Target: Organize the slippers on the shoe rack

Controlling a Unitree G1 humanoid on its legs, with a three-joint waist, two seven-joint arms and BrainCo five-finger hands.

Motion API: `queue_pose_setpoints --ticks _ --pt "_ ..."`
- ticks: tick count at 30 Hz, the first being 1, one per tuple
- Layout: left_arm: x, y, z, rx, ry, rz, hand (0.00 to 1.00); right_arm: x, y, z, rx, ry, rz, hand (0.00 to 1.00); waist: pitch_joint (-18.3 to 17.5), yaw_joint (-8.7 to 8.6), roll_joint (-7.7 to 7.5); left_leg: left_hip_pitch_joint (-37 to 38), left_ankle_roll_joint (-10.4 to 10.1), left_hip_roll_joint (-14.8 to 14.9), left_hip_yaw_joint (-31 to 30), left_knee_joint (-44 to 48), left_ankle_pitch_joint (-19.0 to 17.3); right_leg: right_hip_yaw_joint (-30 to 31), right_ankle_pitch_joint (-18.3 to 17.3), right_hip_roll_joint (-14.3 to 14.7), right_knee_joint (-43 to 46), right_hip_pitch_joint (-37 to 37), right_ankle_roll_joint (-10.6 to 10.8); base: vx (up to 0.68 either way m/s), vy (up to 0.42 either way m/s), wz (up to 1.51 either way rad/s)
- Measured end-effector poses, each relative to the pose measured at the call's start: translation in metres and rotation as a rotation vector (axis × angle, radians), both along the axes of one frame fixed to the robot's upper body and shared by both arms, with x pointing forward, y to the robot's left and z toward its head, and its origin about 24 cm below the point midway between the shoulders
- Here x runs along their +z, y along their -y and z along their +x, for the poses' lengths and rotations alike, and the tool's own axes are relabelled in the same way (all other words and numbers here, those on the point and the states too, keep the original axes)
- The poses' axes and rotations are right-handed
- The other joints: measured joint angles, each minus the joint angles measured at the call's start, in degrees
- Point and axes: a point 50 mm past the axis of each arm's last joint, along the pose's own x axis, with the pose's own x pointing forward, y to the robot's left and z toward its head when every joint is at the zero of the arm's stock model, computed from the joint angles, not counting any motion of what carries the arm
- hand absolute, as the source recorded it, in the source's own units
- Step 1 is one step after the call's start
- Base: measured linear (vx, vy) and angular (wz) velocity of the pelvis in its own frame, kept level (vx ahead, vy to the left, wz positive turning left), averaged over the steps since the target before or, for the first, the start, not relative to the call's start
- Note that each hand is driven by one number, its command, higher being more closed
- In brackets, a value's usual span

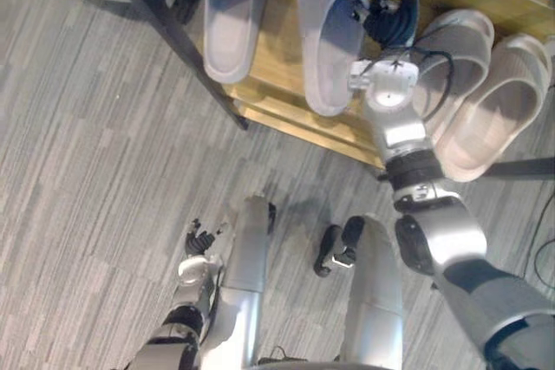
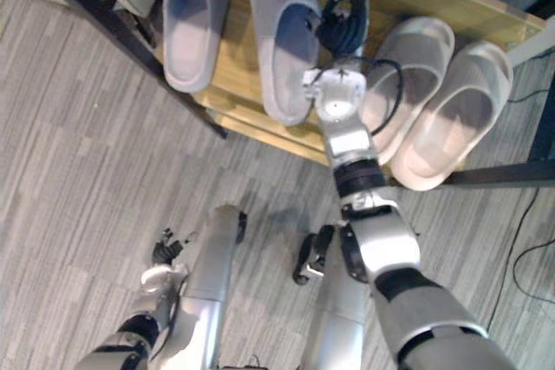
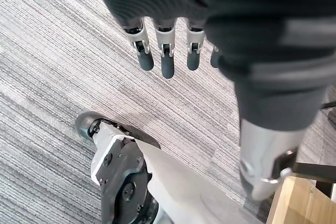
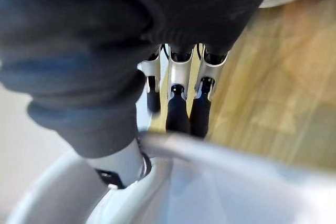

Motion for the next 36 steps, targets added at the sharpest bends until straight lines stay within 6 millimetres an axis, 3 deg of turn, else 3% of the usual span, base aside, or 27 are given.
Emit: queue_pose_setpoints --ticks 7,19,24,31,36 --pt "0.000 0.000 0.000 0.006 -0.002 0.001 0.00 -0.004 -0.012 0.000 0.059 -0.017 0.069 0.00 -0.14 0.05 -0.03 0.10 -0.04 0.16 0.04 -0.10 0.02 0.03 0.05 0.14 -0.15 0.00 -0.08 0.00 0.000 0.00" --pt "-0.002 -0.003 -0.002 0.028 -0.009 -0.015 0.00 -0.009 -0.009 0.001 0.088 -0.039 0.115 0.00 -0.37 0.10 -0.05 0.75 -0.05 1.15 0.35 -1.48 0.05 -0.19 0.56 0.80 -2.01 0.57 -0.52 0.01 -0.003 -0.03" --pt "-0.003 -0.003 -0.004 0.057 -0.008 -0.029 0.00 -0.044 -0.022 -0.007 0.144 -0.085 0.197 0.00 -0.76 0.03 -0.20 3.91 -0.10 1.87 0.96 -3.83 0.09 -0.20 0.68 1.17 -4.23 3.46 -0.38 0.04 -0.029 -0.03" --pt "-0.001 -0.002 -0.004 0.063 0.008 -0.033 0.00 -0.069 -0.029 -0.025 0.192 -0.078 0.260 0.00 -0.84 -0.09 -0.16 5.48 -0.24 1.99 0.77 -5.77 0.23 -0.87 0.80 1.20 -6.06 5.20 -0.44 0.05 -0.024 0.02" --pt "-0.002 -0.001 -0.004 0.062 0.002 -0.035 0.00 -0.098 -0.036 -0.032 0.228 -0.156 0.337 0.00 -0.85 -0.20 -0.18 7.98 -0.28 2.04 0.49 -7.27 0.26 -1.55 0.79 1.20 -7.73 8.12 -0.42 0.06 -0.020 0.03"
